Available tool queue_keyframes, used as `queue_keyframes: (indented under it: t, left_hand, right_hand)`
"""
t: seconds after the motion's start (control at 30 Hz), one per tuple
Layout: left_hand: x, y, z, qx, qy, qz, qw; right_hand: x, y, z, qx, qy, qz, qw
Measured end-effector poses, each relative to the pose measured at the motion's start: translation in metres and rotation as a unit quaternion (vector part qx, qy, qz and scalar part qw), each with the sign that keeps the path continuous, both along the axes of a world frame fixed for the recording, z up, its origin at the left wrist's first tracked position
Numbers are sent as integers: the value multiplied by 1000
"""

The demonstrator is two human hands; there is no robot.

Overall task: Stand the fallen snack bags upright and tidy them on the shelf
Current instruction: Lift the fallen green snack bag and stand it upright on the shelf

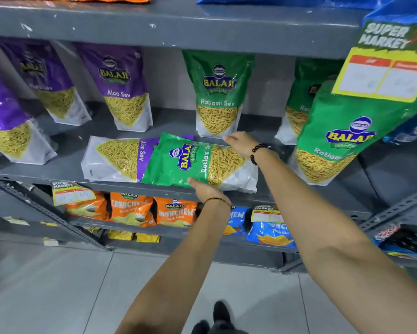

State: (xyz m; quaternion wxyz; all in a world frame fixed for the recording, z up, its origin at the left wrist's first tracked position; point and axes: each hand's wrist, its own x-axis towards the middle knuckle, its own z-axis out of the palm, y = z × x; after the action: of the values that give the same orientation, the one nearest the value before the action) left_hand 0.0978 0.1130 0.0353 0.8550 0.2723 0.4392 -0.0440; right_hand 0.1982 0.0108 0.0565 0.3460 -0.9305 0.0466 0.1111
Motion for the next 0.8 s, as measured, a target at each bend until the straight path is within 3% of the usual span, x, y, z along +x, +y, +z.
queue_keyframes:
  t: [0.23, 0.4, 0.5, 0.57, 0.67, 0.8]
  left_hand:
    - [8, 0, -6, -11, 16, 19, 1000]
    - [7, 4, -6, -20, -21, 5, 1000]
    - [1, 11, -9, 19, -49, -15, 999]
    - [-3, 20, -15, 63, -59, -35, 996]
    - [-10, 34, -19, 92, -84, -62, 990]
    - [-11, 53, -9, 92, -155, -160, 971]
  right_hand:
    - [22, -2, -10, -91, 49, 41, 994]
    - [11, -1, -7, -82, 61, 22, 995]
    - [-7, -12, -9, -71, 96, 9, 993]
    - [-24, -20, -9, -14, 95, -13, 995]
    - [-54, -26, -17, 178, 51, -76, 980]
    - [-90, -12, -28, 419, 27, -132, 898]
